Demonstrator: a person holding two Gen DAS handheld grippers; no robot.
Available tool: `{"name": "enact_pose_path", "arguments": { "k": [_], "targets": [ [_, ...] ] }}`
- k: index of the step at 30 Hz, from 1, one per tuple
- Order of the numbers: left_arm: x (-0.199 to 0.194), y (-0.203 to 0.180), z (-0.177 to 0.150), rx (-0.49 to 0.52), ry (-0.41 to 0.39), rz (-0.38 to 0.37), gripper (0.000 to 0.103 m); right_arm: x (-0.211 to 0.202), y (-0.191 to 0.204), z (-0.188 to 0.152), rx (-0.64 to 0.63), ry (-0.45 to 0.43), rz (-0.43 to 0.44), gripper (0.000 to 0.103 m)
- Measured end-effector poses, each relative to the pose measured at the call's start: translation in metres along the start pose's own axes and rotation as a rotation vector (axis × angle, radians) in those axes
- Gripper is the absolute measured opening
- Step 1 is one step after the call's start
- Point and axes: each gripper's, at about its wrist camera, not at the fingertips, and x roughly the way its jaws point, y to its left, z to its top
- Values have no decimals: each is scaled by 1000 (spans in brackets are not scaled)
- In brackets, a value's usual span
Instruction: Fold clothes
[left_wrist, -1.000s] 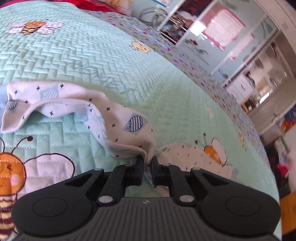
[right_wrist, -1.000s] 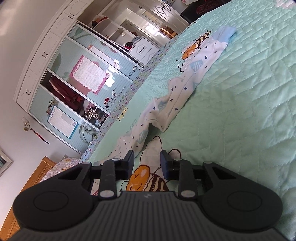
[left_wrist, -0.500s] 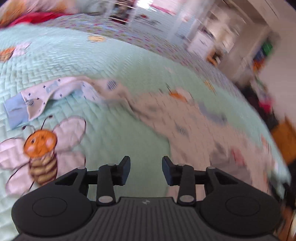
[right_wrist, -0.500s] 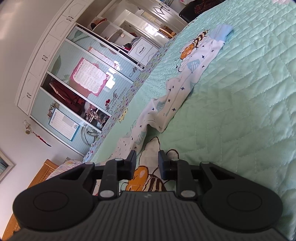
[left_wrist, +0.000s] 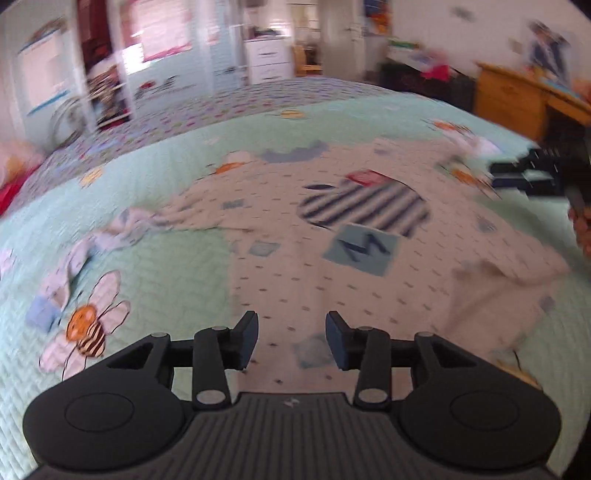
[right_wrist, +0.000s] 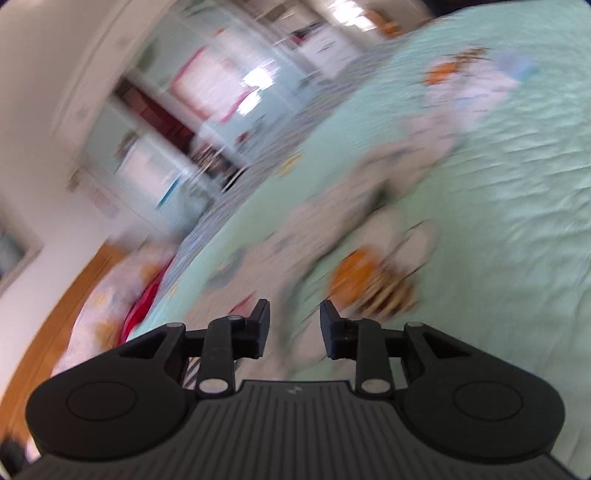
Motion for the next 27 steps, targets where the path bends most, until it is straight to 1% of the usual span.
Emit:
{"name": "enact_pose_path", "arguments": {
  "k": [1, 3, 4, 5, 7, 8, 10, 13, 16, 19, 21, 23, 24, 25, 26, 27],
  "targets": [
    [-2, -11, -3, 71, 5, -6, 43, -7, 23, -12, -83, 44, 2, 39],
    [-2, -29, -16, 203, 30, 25, 43, -17, 71, -45, -307, 117, -27, 41],
    [-3, -32, -22, 235, 37, 39, 43, -21, 94, -63, -433, 149, -52, 45],
    [-4, -32, -26, 239, 43, 40, 43, -23, 114, -82, -567, 164, -91, 46],
    [-5, -30, -35, 248, 55, 43, 43, -27, 144, -117, -791, 161, -150, 47],
    [-7, -31, -37, 254, 56, 32, 43, -28, 157, -133, -884, 162, -176, 47],
    [-10, -34, -38, 270, 54, 8, 43, -23, 170, -149, -955, 179, -204, 48],
    [-14, -44, -39, 302, 28, 5, 44, -13, 172, -154, -1010, 181, -266, 48],
    [-12, -51, -38, 307, 12, 3, 44, -4, 174, -159, -1065, 182, -328, 48],
    [-7, -62, -37, 347, -8, 1, 44, 5, 176, -163, -1115, 184, -389, 48],
    [-2, -66, -36, 356, -4, 4, 45, 6, 169, -162, -1112, 204, -417, 48],
    [4, -64, -37, 345, 17, -5, 45, 4, 162, -159, -1087, 226, -423, 45],
    [7, -62, -37, 339, 24, -11, 45, 3, 159, -157, -1069, 237, -421, 36],
    [8, -59, -37, 328, 28, -16, 45, 2, 156, -155, -1049, 250, -416, 14],
    [9, -54, -37, 309, 35, -22, 45, 0, 154, -152, -1027, 264, -406, 7],
    [9, -49, -35, 285, 42, -24, 40, -4, 152, -150, -1019, 266, -402, 6]
  ]
}}
